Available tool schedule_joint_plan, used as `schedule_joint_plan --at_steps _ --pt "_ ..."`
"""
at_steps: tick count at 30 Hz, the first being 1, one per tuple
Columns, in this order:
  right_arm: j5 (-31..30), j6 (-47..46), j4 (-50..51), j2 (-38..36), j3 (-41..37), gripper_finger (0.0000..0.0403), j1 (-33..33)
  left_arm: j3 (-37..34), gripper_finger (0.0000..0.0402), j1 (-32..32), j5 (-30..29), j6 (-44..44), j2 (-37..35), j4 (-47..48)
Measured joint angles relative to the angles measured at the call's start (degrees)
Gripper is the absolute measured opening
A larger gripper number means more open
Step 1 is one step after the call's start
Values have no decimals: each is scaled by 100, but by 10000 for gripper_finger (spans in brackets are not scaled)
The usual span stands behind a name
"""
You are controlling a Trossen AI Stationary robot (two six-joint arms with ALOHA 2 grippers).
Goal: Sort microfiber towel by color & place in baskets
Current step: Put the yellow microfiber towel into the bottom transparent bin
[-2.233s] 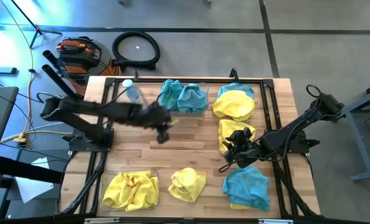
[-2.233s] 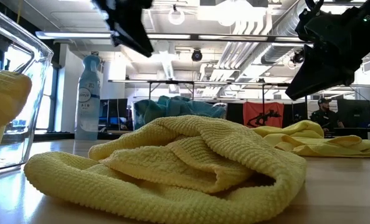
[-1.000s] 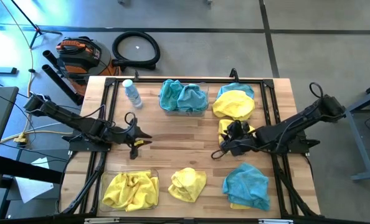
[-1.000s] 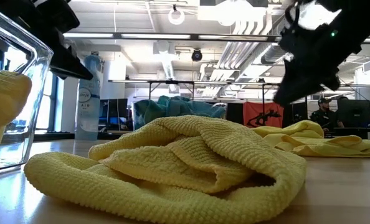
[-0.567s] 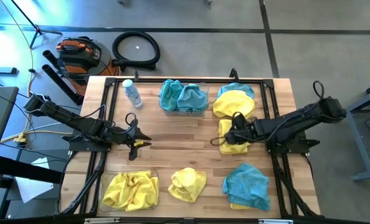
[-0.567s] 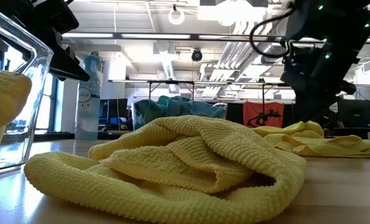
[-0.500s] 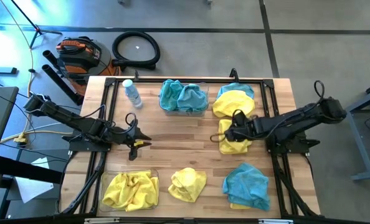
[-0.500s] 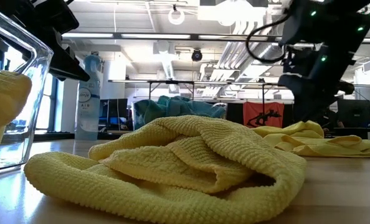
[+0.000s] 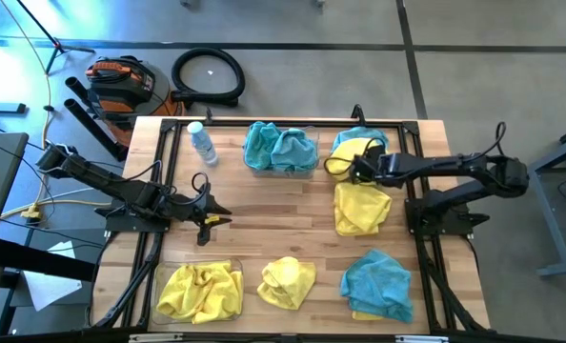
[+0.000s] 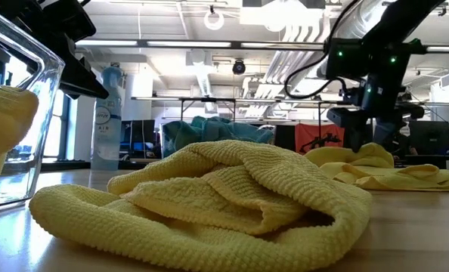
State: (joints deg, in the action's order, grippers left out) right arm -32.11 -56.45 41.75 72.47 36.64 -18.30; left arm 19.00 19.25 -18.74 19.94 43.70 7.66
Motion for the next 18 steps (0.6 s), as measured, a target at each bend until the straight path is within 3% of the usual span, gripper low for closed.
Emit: schedule_joint_plan --at_steps 4,11,14,18 --pt "149 -5 -14 0 0 216 -315 0 92 0 -1 -5 0 1" --pt "1171 54 -1018 -2 -716 194 -650 0 92 0 -2 11 0 1" --pt "1117 -139 -1098 -13 -915 162 -603 0 92 0 -4 97 0 5" --pt "963 -22 -893 -39 -835 83 -429 2 92 -2 -4 98 0 15"
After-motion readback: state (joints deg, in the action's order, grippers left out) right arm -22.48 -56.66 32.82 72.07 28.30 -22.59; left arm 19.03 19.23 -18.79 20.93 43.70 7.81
